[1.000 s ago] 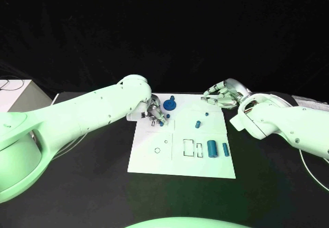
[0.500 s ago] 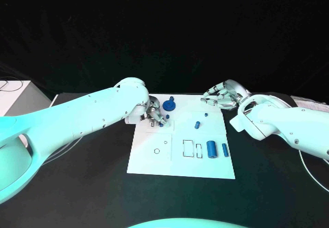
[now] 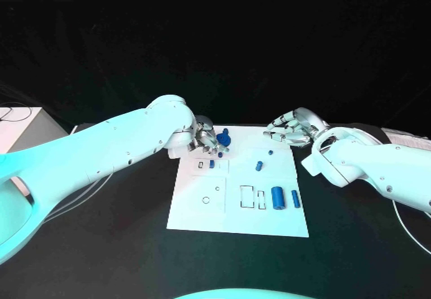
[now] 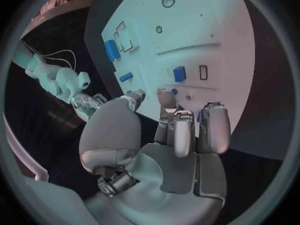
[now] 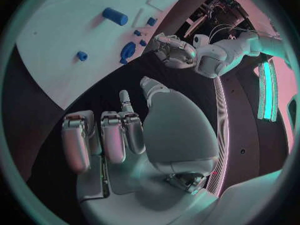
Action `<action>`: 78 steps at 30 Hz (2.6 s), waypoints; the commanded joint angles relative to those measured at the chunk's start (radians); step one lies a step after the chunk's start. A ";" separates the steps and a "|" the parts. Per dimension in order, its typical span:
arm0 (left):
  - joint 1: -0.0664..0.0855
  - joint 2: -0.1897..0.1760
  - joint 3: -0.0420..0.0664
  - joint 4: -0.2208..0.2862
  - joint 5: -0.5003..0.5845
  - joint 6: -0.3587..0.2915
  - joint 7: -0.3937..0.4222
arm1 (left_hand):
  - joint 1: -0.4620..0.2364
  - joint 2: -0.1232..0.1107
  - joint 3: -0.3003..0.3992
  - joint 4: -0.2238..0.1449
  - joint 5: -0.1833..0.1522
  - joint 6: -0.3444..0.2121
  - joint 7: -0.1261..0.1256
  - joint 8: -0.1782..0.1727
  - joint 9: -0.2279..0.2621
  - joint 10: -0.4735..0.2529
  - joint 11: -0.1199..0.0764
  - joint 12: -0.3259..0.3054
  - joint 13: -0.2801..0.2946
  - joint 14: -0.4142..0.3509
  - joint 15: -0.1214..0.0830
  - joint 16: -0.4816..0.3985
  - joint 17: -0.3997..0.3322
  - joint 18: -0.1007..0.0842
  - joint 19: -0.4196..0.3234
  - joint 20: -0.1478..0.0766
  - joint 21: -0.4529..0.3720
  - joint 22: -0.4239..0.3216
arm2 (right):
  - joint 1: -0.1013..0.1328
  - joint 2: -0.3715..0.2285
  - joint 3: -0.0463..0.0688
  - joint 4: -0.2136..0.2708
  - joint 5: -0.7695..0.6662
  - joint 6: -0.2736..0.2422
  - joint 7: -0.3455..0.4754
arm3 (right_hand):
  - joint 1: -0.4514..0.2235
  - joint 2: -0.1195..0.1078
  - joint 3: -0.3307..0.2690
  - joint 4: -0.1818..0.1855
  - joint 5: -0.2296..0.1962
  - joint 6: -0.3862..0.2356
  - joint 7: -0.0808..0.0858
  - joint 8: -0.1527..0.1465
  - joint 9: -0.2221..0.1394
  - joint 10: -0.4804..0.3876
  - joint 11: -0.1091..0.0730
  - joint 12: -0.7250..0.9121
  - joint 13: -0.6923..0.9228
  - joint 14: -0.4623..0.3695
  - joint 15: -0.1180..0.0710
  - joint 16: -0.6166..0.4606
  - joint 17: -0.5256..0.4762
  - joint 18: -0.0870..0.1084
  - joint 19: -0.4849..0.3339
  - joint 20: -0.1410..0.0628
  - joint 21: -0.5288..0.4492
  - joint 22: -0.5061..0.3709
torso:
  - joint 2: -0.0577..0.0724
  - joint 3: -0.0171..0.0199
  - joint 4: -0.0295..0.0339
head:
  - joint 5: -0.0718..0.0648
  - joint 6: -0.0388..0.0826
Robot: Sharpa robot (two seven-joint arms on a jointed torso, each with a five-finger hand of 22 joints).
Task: Assemble the parts on the task board
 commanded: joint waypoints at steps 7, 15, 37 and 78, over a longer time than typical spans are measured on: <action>0.001 -0.034 0.039 0.012 0.036 -0.049 0.022 | 0.096 0.027 0.002 0.000 0.011 -0.078 0.043 -0.093 -0.051 -0.120 0.039 -0.061 -0.108 0.056 0.038 -0.067 0.137 0.033 -0.084 0.025 -0.071 -0.110 | -0.002 -0.007 0.000 0.004 -0.007 0.008 0.010 | -0.010 0.002 0.006 0.002 0.005 -0.006 -0.002 0.006 0.000 0.079 0.006 -0.006 0.242 0.085 0.007 -0.005 0.175 -0.009 0.094 0.008 -0.006 0.249 | 0.000 0.0012 0.0013 | -0.002 0.011; 0.002 -0.040 0.046 -0.060 0.070 -0.187 0.079 | 0.195 0.009 0.046 -0.004 0.013 -0.131 0.088 -0.180 -0.149 -0.206 0.079 -0.106 -0.133 0.009 0.072 -0.124 0.048 0.051 -0.145 0.056 -0.133 -0.198 | -0.002 -0.011 0.000 0.004 -0.005 -0.007 0.022 | -0.008 0.002 0.008 0.000 0.006 -0.007 -0.002 0.006 0.000 0.063 0.006 -0.023 0.229 0.084 0.007 -0.008 0.168 -0.006 0.090 0.008 -0.016 0.243 | 0.002 0.0001 -0.0006 | 0.001 0.032; 0.004 0.046 0.046 -0.293 0.036 -0.198 0.085 | 0.157 0.005 0.033 0.006 0.010 -0.133 0.109 -0.225 -0.252 -0.198 0.098 -0.111 -0.150 0.016 0.091 -0.111 0.056 0.048 -0.128 0.075 -0.125 -0.179 | 0.000 -0.020 0.001 0.009 0.007 -0.040 0.046 | -0.001 -0.002 0.022 -0.002 0.018 -0.015 -0.003 0.009 0.000 0.016 0.005 -0.080 0.185 0.074 0.005 -0.024 0.130 0.005 0.069 0.006 -0.057 0.215 | 0.022 -0.0044 -0.0097 | 0.008 0.048; 0.002 0.070 0.034 -0.312 0.033 -0.022 0.027 | 0.109 0.040 -0.048 0.002 0.020 -0.083 0.071 -0.113 -0.247 -0.169 0.067 -0.060 -0.135 0.040 0.065 -0.072 0.101 0.034 -0.084 0.054 -0.081 -0.105 | 0.002 -0.015 0.001 0.007 0.008 -0.035 0.040 | -0.001 -0.002 0.025 -0.002 0.027 -0.015 -0.003 0.011 0.000 0.019 0.005 -0.077 0.187 0.074 0.005 -0.023 0.132 0.004 0.070 0.006 -0.056 0.216 | 0.036 -0.0052 -0.0129 | 0.015 0.049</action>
